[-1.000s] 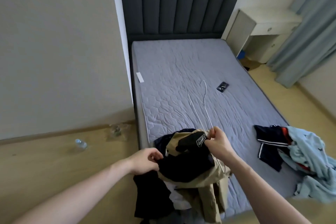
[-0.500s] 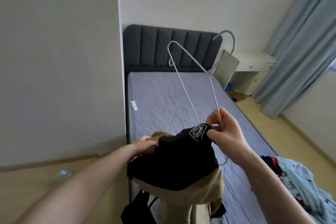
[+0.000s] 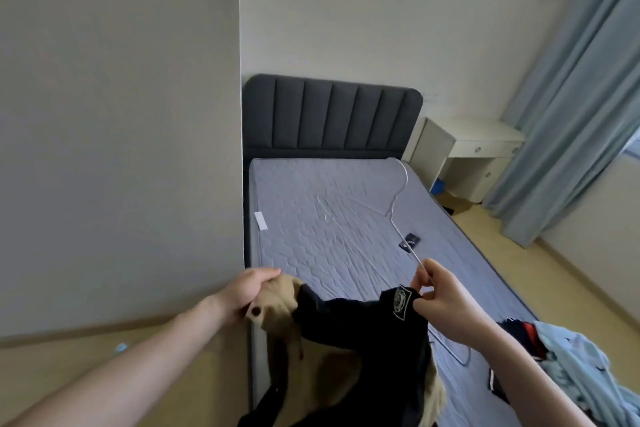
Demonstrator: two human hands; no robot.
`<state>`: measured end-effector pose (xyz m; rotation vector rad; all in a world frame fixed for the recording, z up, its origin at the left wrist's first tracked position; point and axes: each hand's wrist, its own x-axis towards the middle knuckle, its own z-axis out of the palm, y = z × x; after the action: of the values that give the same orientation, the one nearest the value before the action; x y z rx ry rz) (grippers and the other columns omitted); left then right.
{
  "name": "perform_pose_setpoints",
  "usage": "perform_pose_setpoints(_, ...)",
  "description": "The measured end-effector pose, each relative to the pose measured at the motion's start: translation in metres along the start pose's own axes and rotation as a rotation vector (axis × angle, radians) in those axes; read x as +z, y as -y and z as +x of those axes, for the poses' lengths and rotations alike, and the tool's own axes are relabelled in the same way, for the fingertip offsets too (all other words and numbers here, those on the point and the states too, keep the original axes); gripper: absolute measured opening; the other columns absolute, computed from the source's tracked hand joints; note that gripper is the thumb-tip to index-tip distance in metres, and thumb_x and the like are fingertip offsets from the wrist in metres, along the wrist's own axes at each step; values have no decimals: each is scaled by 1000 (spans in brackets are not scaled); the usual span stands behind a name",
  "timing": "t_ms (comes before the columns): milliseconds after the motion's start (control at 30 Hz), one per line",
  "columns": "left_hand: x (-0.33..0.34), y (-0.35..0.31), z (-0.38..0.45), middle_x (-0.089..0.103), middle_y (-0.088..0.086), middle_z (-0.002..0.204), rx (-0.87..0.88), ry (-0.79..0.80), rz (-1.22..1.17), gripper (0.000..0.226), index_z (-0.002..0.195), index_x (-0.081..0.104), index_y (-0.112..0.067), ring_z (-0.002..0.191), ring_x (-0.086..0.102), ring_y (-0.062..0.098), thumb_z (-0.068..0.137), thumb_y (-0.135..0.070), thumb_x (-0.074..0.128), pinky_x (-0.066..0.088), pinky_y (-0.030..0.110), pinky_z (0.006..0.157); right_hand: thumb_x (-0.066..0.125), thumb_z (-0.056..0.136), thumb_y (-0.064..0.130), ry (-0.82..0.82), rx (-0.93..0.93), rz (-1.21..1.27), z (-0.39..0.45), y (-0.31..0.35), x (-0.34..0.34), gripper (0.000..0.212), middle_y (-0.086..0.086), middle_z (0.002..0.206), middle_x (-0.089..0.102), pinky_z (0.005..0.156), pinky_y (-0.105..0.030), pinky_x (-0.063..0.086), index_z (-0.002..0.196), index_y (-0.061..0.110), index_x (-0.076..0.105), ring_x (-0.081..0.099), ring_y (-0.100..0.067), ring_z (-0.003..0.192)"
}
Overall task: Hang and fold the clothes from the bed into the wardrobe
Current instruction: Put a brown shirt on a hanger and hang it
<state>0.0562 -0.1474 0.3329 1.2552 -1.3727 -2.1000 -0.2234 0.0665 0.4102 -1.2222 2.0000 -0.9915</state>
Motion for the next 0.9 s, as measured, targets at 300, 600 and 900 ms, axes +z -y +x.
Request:
perform_pose_setpoints(300, 72, -115, -100, 66, 15, 74, 393, 146, -213, 27, 93, 61, 4, 57, 63, 17, 104, -20, 56, 53, 24, 54, 91, 54, 66, 36, -139, 25, -29, 65, 44, 77, 23, 122, 66, 52, -20, 46, 99, 28, 42, 52, -5, 51)
perform_pose_setpoints(600, 102, -140, -127, 67, 9, 79, 580, 195, -238, 21, 87, 67, -8, 72, 66, 21, 102, -23, 63, 57, 36, 75, 97, 57, 52, -77, -284, 139, -41, 131, 72, 79, 10, 111, 69, 83, -38, 62, 121, 31, 55, 69, -8, 104)
perform_pose_setpoints(900, 41, -118, -105, 73, -6, 123, 656, 190, 218, 36, 132, 63, -24, 115, 69, 13, 97, -29, 70, 57, 30, 98, 44, 88, -1, -423, -90, 490, -4, 138, 48, 20, 2, 65, 45, 50, -27, 36, 78, 16, 46, 42, -15, 61)
